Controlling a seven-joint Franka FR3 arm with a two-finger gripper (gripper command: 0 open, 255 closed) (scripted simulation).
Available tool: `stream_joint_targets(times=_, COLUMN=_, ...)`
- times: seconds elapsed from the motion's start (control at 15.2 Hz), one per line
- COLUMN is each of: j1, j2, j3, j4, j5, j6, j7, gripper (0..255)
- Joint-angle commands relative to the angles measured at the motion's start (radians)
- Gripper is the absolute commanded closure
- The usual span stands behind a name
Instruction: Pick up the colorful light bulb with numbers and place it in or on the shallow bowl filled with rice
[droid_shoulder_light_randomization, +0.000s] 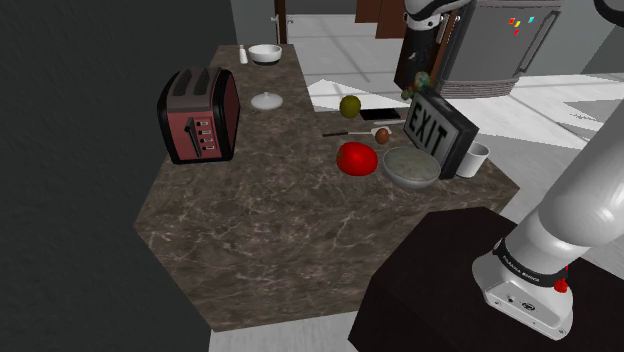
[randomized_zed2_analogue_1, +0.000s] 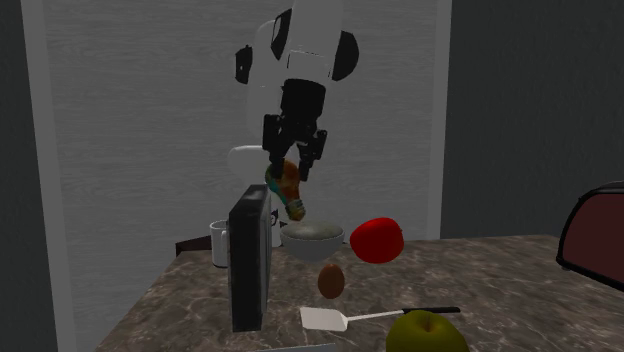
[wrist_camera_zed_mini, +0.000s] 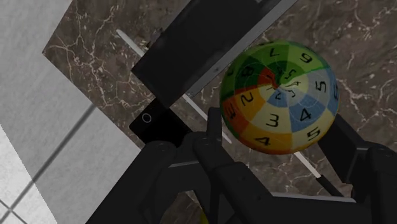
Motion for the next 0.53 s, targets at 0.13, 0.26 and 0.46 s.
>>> stream_joint_targets(times=0.13, j1=0.027, j2=-0.107, j3=0.022, j4=-0.106, j5=-0.025, j6=-0.009, j7=0.055, gripper=255)
stream_joint_targets(times=0.26, j1=0.042, j2=-0.175, j3=0.040, j4=-0.174, j5=-0.037, j6=-0.014, j7=0.093, gripper=255)
stream_joint_targets(times=0.46, j1=0.062, j2=-0.273, j3=0.071, j4=-0.266, j5=-0.048, j6=-0.030, j7=0.148, gripper=255)
